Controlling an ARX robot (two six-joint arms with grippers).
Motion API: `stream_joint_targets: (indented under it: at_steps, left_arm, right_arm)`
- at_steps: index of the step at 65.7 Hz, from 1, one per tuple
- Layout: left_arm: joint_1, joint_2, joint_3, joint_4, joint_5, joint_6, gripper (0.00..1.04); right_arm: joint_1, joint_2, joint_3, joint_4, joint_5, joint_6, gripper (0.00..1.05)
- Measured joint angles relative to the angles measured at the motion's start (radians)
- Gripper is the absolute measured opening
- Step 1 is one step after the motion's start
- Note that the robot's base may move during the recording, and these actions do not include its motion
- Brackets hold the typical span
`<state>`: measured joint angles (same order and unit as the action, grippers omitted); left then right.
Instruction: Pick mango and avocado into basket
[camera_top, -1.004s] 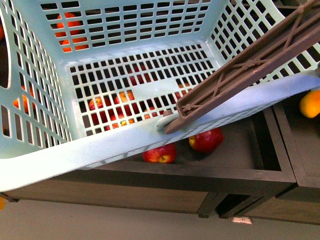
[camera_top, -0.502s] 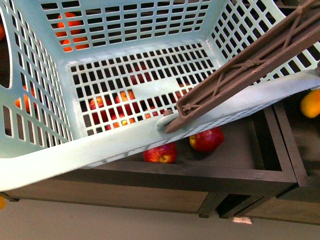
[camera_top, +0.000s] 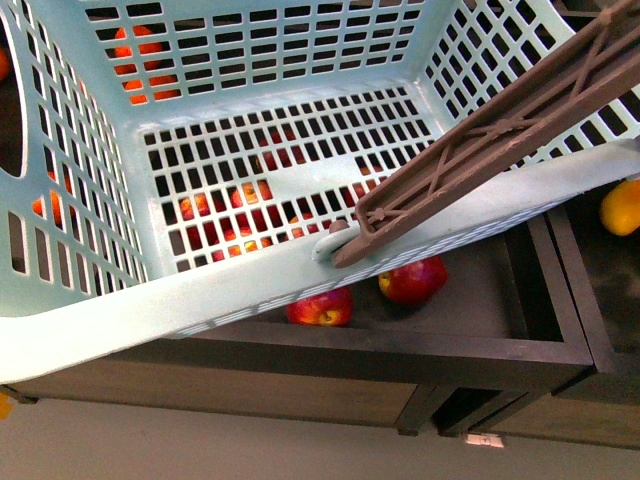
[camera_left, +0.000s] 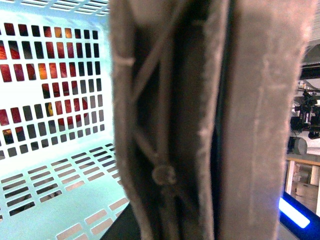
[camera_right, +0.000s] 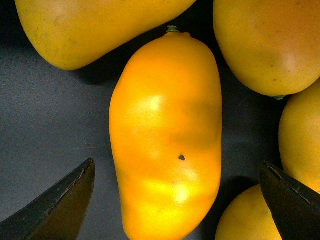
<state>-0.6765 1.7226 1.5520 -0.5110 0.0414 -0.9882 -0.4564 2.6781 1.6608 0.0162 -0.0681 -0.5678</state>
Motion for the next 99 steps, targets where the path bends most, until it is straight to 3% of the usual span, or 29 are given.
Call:
stream_joint_targets:
  at_steps: [56,64,72,88,99]
  left_arm:
    - [0.000,0.000,0.000,0.000,0.000,0.000,0.14]
    - [0.000,0.000,0.000,0.000,0.000,0.000,0.14]
    - [0.000,0.000,0.000,0.000,0.000,0.000,0.14]
    - [0.000,0.000,0.000,0.000,0.000,0.000,0.14]
    - [0.000,0.000,0.000,0.000,0.000,0.000,0.14]
  right_arm:
    - [0.011,0.114,0.170,-0.103,-0.026,0.163,0.96]
    - [0.011,0.115,0.153,-0.084,-0.032,0.194,0.73]
    - [0.010,0.115,0.134,-0.065,-0.033,0.217,0.62]
    - [0.000,0.066,0.038,-0.009,-0.069,0.286,0.59]
    - [-0.008,-0.103,-0.213,0.195,-0.261,0.428,0.59]
